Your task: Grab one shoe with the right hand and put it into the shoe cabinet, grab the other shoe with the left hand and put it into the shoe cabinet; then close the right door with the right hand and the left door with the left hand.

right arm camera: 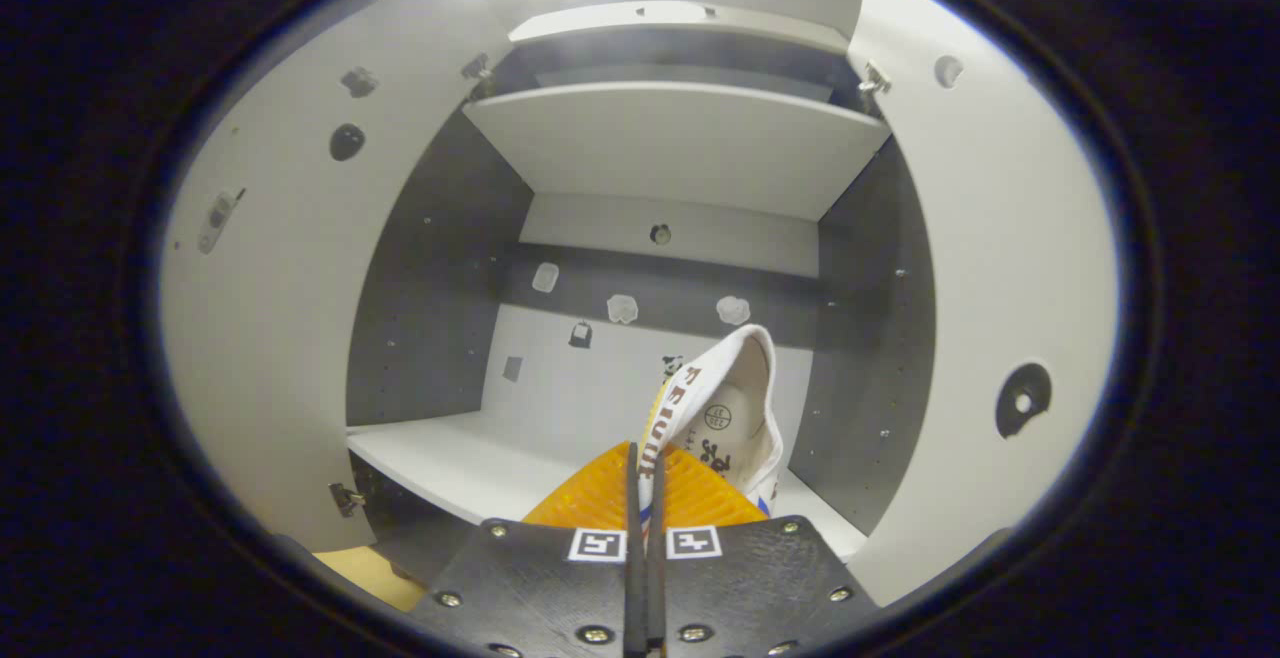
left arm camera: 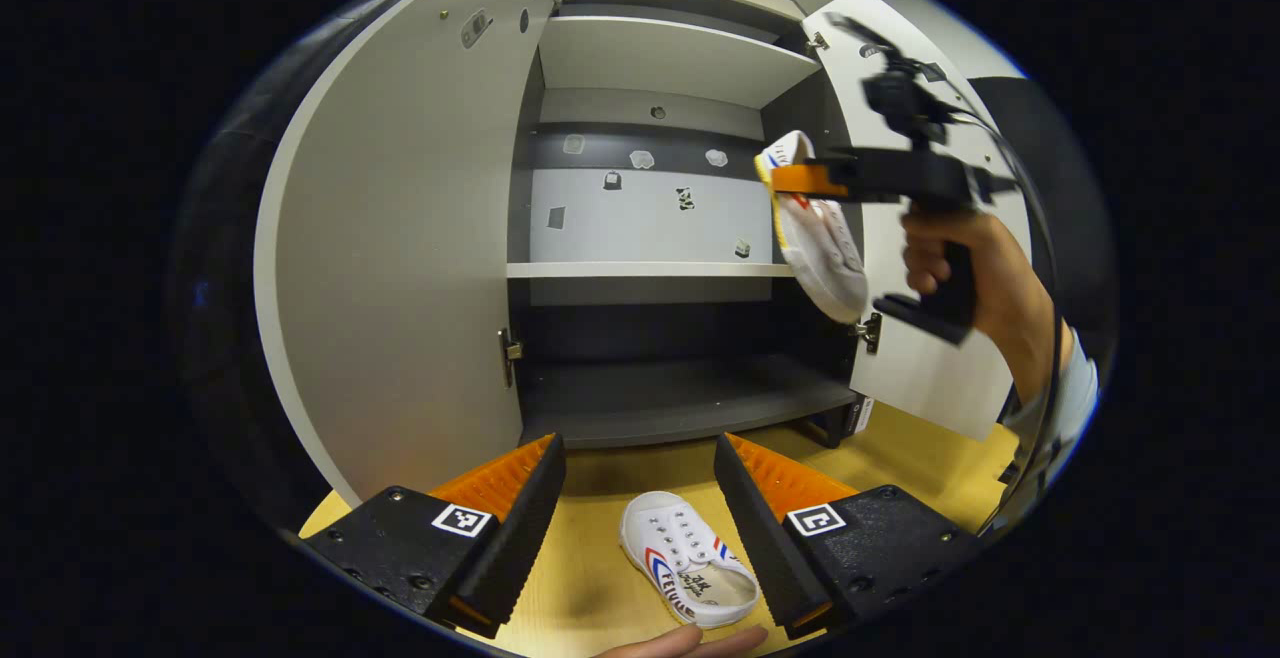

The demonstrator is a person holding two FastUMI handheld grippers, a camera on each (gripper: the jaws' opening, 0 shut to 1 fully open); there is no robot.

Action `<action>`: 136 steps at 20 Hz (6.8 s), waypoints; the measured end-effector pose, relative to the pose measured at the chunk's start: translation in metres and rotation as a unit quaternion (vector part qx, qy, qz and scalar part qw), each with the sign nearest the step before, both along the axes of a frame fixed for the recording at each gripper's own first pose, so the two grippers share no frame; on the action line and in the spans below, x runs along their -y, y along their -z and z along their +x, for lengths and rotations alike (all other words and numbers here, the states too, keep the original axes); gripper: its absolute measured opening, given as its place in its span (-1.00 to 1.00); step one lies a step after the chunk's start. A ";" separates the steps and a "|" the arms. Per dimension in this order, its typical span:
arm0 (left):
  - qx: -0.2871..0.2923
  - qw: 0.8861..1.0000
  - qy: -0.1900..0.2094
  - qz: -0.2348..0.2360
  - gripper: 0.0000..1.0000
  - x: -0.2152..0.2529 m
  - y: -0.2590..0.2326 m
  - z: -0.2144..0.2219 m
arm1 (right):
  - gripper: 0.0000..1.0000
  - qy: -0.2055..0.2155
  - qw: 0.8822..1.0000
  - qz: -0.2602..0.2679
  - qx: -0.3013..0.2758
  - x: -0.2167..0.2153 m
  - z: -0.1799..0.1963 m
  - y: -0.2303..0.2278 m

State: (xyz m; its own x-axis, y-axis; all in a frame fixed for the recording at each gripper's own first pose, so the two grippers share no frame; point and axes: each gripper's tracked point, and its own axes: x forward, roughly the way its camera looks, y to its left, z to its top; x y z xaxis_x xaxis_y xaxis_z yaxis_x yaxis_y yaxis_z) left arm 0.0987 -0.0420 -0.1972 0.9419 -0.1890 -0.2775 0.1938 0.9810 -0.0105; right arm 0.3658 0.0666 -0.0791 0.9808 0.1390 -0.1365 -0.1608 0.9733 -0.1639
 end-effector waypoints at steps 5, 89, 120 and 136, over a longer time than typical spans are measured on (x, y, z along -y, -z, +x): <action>-0.019 1.000 0.015 -0.004 0.84 0.014 0.018 -0.009 | -0.99 0.008 0.997 -0.046 -0.064 0.011 0.094 0.014; -0.108 0.988 -0.106 -0.034 -0.98 -0.008 -0.108 0.326 | 0.96 0.146 0.985 0.070 0.053 0.142 -0.349 -0.011; 0.087 0.995 -0.040 0.022 0.95 -0.017 -0.213 -0.008 | 0.96 0.250 0.967 0.028 0.028 0.267 -0.369 -0.038; 0.100 0.995 -0.009 0.023 0.95 -0.077 -0.177 -0.151 | 0.96 0.186 0.982 0.017 -0.013 0.342 -0.197 -0.146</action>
State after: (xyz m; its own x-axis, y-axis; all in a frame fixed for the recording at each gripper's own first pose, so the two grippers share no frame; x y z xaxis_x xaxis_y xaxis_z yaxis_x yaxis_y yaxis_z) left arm -0.0523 0.0355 -0.0203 0.9822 -0.1634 -0.0924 0.1702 0.9828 0.0715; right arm 0.1692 -0.2756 0.0671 0.9609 -0.2237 -0.1631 0.2038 0.9703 -0.1300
